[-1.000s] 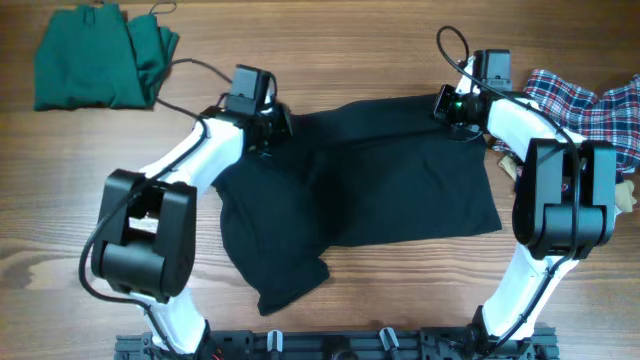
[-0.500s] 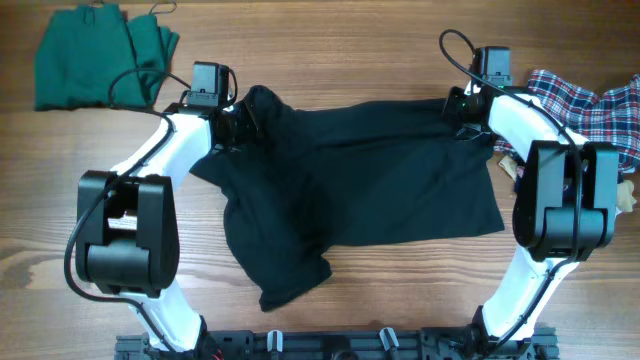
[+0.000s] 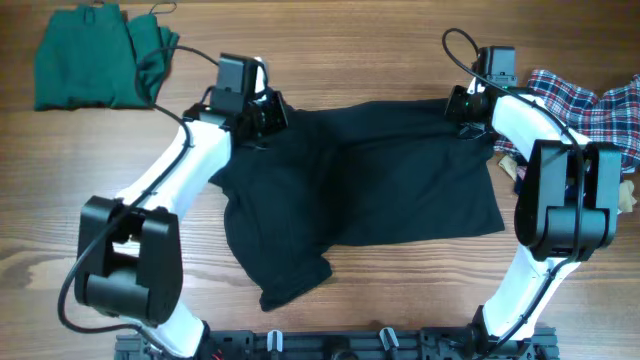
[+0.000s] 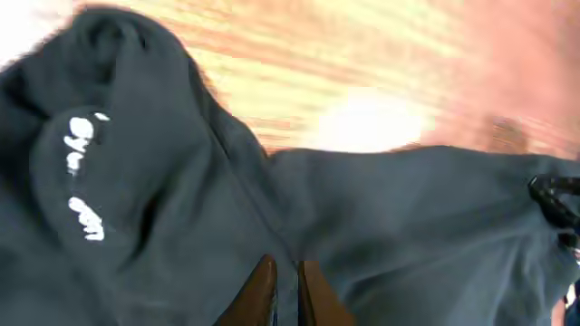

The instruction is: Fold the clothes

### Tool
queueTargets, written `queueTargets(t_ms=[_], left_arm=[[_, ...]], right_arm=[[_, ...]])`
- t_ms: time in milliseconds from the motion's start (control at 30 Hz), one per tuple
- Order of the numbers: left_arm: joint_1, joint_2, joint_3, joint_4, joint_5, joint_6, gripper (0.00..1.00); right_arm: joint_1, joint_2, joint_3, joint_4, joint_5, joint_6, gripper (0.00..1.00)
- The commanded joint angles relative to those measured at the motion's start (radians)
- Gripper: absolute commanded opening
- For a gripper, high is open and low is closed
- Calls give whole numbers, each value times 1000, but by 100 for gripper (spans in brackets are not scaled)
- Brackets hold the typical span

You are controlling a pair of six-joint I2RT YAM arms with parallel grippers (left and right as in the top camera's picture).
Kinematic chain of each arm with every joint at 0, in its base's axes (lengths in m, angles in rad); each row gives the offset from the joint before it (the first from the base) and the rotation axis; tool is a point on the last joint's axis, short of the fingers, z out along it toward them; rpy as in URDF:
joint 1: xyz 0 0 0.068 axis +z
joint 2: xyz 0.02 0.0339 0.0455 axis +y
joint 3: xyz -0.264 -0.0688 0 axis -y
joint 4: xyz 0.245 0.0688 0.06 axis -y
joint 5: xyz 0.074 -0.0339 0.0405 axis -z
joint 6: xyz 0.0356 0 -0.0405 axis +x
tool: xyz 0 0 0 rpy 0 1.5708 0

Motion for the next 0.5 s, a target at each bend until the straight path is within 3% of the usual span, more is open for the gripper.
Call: queueTargets(t_ms=[0, 167, 300, 467], left_arm=[[1, 74, 5, 20, 13, -6, 9], [16, 174, 5, 80, -8, 2, 10], [64, 187, 5, 59, -137, 2, 10], [154, 190, 5, 32, -156, 2, 10]], right_arm=[[-10, 27, -20, 2, -30, -11, 18], [-10, 27, -20, -5, -35, -13, 17], [-11, 27, -20, -9, -35, -18, 17], [-11, 27, -20, -5, -35, -18, 17]])
